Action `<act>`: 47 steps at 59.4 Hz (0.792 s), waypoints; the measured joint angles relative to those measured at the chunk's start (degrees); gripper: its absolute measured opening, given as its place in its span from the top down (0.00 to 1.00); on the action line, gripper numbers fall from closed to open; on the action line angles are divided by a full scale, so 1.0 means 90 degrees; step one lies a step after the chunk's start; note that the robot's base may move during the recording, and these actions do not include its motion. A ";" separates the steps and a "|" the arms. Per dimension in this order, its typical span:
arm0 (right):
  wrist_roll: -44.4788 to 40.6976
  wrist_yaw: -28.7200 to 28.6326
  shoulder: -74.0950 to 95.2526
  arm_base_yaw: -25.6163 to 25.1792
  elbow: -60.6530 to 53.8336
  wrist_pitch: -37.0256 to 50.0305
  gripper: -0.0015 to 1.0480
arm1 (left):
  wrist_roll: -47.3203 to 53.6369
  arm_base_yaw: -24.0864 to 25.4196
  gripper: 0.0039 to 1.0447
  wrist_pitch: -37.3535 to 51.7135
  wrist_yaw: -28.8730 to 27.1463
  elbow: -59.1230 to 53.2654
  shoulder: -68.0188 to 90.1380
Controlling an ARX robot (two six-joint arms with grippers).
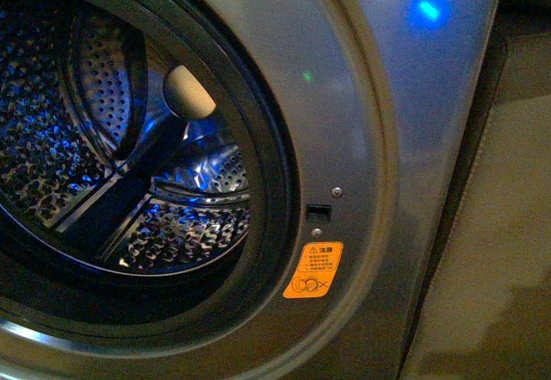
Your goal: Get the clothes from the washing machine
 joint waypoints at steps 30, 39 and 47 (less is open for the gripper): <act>-0.0041 0.0005 -0.0911 0.0000 -0.0750 -0.0160 0.98 | -0.1003 0.1088 0.06 -0.2375 -0.2820 -0.0415 -0.0971; -0.0041 0.0005 -0.1156 0.0002 -0.0865 -0.0287 0.98 | -0.1122 0.1202 0.07 -0.2688 -0.2917 -0.1064 -0.1205; -0.0041 0.0005 -0.1542 0.0002 -0.0937 -0.0651 0.98 | -0.0503 0.1537 0.34 -0.0452 -0.3716 -0.4000 -0.2477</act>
